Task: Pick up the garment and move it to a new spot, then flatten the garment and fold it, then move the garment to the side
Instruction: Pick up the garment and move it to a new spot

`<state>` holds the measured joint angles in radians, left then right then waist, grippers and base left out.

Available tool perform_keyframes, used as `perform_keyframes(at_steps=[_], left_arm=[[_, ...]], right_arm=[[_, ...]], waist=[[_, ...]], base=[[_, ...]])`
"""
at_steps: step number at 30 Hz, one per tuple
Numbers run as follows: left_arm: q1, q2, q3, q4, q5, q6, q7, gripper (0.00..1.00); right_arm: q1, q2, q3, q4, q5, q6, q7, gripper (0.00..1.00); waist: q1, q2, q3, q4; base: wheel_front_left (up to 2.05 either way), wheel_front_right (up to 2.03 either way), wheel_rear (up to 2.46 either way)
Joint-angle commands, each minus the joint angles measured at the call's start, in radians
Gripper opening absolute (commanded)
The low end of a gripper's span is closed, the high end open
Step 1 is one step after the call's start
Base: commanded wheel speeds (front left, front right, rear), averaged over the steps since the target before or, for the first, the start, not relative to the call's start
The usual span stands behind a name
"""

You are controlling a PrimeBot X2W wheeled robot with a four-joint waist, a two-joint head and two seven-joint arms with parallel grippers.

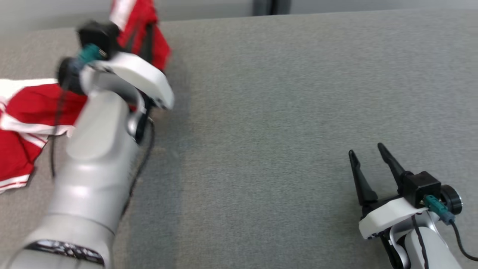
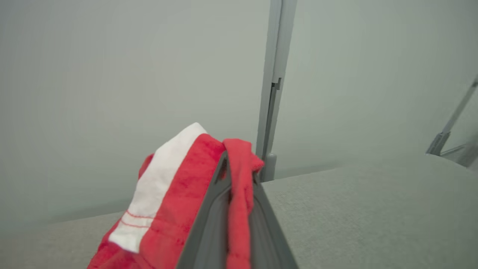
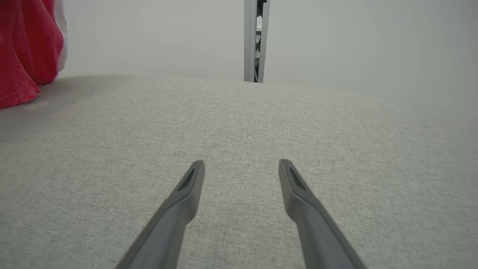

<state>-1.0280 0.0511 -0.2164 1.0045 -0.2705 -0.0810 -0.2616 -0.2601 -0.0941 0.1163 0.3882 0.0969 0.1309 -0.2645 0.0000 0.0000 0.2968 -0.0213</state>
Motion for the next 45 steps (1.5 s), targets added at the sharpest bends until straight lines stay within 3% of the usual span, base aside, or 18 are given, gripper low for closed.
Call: perform_keyframes(at_steps=[1,6,12,15,19,20,21,22,26,32,38,45], left_arm=[[0.052,0.000,-0.109,-0.048,-0.091,-0.004,-0.005,0.00],[0.174,0.001,-0.430,-0.236,-0.311,0.078,-0.002,0.00],[0.246,0.002,-0.732,-0.404,-0.452,0.181,-0.003,0.00],[0.251,0.002,-0.826,-0.462,-0.494,0.207,-0.004,0.00],[0.249,0.003,-0.871,-0.486,-0.494,0.242,-0.004,0.00],[0.259,0.004,-0.872,-0.486,-0.499,0.254,-0.004,0.11],[0.263,0.003,-0.866,-0.488,-0.492,0.264,-0.005,0.84],[0.271,0.002,-0.859,-0.483,-0.485,0.273,-0.005,1.00],[0.310,0.002,-0.798,-0.453,-0.442,0.292,-0.005,1.00],[0.434,0.033,-0.610,-0.413,-0.359,0.291,-0.005,1.00],[0.588,0.078,-0.426,-0.444,-0.276,0.278,-0.004,1.00],[0.795,0.083,-0.195,-0.551,-0.131,0.257,-0.003,1.00]], right_arm=[[0.012,0.003,0.008,0.008,0.007,0.000,0.000,1.00],[0.027,0.010,0.024,0.022,0.012,0.000,0.000,1.00],[0.039,0.017,0.036,0.025,0.015,0.000,0.000,1.00],[0.040,0.018,0.037,0.027,0.013,0.000,0.000,1.00],[0.043,0.019,0.031,0.026,0.013,0.000,0.000,1.00],[0.043,0.019,0.031,0.025,0.012,0.000,0.000,1.00],[0.042,0.019,0.030,0.022,0.011,0.000,0.000,1.00],[0.042,0.020,0.028,0.021,0.010,0.000,0.000,1.00],[0.047,0.019,0.020,0.013,0.009,0.000,0.000,1.00],[0.067,0.017,-0.002,-0.004,0.009,0.000,0.000,1.00],[0.088,0.019,-0.016,-0.005,0.003,0.000,0.000,1.00],[0.118,0.016,-0.023,0.002,-0.002,0.000,0.000,1.00]], waist=[[0.0000,0.0000,-0.035,-0.043],[0.0000,0.0000,-0.066,-0.088],[0.0000,0.0000,-0.091,-0.121],[0.0000,0.0000,-0.100,-0.127],[0.0000,0.0000,-0.107,-0.124],[0.0000,0.0000,-0.108,-0.123],[0.0000,0.0000,-0.109,-0.120],[0.0000,0.0000,-0.112,-0.117],[0.0000,0.0000,-0.124,-0.100],[0.0000,0.0000,-0.153,-0.062],[0.0000,0.0000,-0.184,-0.026],[0.0000,0.0000,-0.232,0.001]], base=[[0.00,0.00,0.00],[0.00,0.00,0.00],[0.00,0.00,0.00],[0.00,0.00,0.00],[0.00,0.00,0.00],[0.00,0.00,0.00],[0.00,0.00,0.00],[0.00,0.00,0.00],[0.00,0.00,0.00],[0.00,0.00,0.00],[0.00,0.00,0.00],[0.00,0.00,0.00]])
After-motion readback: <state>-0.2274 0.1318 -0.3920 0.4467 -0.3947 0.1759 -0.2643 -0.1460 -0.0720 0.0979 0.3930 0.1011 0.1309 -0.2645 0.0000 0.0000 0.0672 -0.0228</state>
